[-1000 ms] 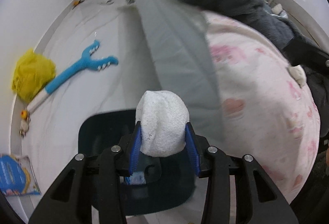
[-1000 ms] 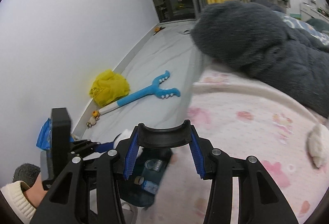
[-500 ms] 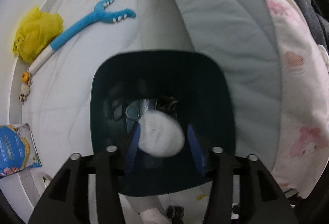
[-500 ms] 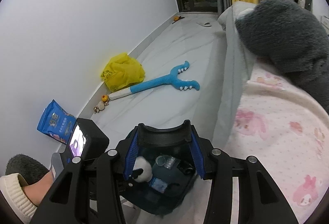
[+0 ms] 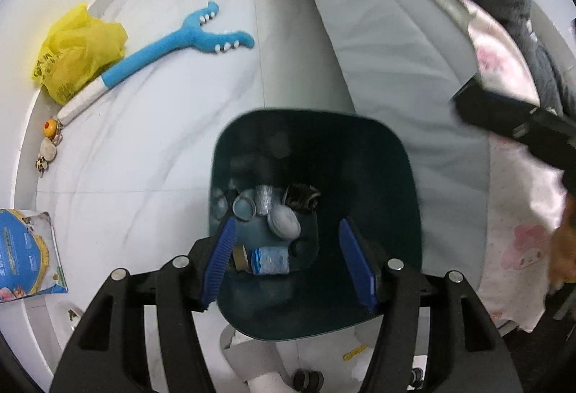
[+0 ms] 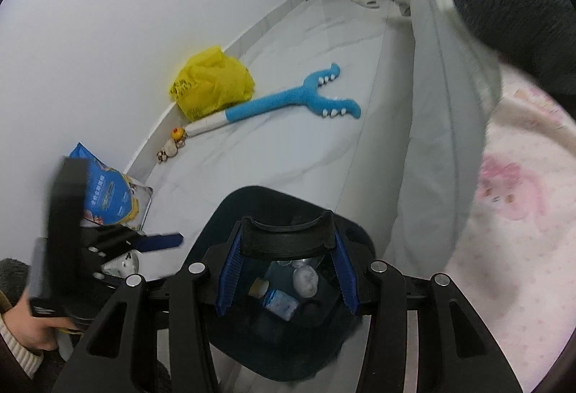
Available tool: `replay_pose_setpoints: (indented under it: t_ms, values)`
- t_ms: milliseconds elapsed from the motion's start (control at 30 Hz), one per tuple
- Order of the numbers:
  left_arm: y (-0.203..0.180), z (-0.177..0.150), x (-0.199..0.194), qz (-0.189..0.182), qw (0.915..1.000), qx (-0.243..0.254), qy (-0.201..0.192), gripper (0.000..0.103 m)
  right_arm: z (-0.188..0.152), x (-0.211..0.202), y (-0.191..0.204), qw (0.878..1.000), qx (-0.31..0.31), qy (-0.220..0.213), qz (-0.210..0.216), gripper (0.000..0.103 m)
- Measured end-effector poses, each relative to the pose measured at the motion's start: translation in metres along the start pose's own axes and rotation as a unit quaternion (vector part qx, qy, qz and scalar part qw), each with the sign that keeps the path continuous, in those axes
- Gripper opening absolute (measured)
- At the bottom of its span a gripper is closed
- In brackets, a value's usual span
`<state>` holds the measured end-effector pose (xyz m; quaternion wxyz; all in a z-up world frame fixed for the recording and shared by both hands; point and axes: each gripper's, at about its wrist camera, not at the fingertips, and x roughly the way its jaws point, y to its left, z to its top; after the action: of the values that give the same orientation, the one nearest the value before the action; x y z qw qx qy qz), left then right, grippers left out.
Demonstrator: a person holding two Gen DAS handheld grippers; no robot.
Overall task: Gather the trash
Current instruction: 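Open the left tool over the bin while the right tool releases the black arc, then move both tools back over the bed toward the white ball and clear plastic wrap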
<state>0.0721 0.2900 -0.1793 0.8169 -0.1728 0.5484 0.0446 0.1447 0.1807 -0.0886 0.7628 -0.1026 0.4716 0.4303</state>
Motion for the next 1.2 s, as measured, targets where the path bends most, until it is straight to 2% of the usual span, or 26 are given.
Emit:
replay_pose_setpoints:
  t_ms: [267,500,633,700,767,900,1200]
  values:
    - [0.005,0.009,-0.029,-0.006,0.9986,0.008,-0.052,0.062,-0.007,0.042,0.007,0.999,-0.002,0.052,-0.007,0.047]
    - [-0.001,0.023,-0.067,-0.021,0.9926,0.012,-0.119,0.057,-0.017,0.069,0.011,0.995,-0.01,0.099,-0.014,0.049]
    - [-0.001,0.031,-0.082,-0.029,0.9887,0.013,-0.147,0.054,-0.022,0.074,0.009,0.993,-0.009,0.117,-0.023,0.065]
    - [-0.003,0.034,-0.089,-0.03,0.9866,0.016,-0.16,0.054,-0.024,0.075,0.007,0.992,-0.004,0.123,-0.025,0.067]
    - [-0.004,0.037,-0.093,-0.023,0.9854,0.016,-0.168,0.054,-0.024,0.072,0.007,0.992,-0.003,0.122,-0.026,0.069]
    - [-0.021,0.045,-0.111,-0.034,0.9814,0.027,-0.187,0.054,-0.022,0.053,0.006,0.994,-0.011,0.107,-0.03,0.071]
    - [-0.069,0.055,-0.137,-0.057,0.9695,0.076,-0.226,0.054,-0.009,-0.019,-0.005,0.999,-0.011,0.026,-0.024,0.077]
